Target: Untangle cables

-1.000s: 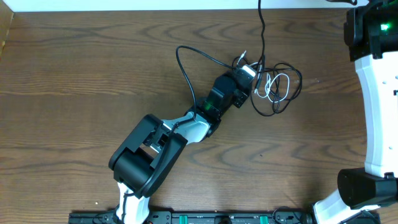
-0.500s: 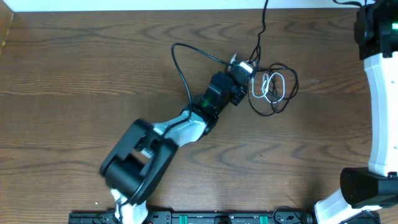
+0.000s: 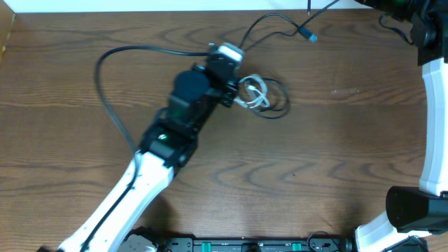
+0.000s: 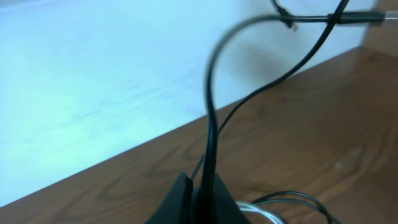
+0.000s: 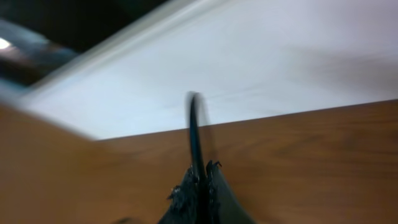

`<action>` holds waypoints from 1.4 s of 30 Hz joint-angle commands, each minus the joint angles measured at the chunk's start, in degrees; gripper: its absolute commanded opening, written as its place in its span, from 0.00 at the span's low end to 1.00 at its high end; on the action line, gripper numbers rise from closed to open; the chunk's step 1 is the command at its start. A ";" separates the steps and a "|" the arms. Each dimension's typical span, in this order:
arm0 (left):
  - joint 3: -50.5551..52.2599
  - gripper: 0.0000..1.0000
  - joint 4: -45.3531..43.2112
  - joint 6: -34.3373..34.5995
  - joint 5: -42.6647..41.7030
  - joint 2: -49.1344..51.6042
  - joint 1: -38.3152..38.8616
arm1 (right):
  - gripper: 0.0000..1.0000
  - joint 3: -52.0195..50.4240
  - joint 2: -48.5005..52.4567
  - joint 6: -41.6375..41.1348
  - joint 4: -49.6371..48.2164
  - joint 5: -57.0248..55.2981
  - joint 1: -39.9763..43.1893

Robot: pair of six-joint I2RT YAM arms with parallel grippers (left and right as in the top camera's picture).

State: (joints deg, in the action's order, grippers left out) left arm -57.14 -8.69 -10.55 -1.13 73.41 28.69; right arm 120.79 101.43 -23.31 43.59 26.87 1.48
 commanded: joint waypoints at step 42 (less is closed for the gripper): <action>-0.94 0.08 0.61 9.81 -9.01 -5.75 -6.75 | 0.99 0.15 9.60 23.32 23.19 -6.32 8.63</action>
State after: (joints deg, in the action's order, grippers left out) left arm -57.14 -6.63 -4.01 -7.55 68.75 22.06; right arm 120.53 111.37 -1.67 65.45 15.57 10.81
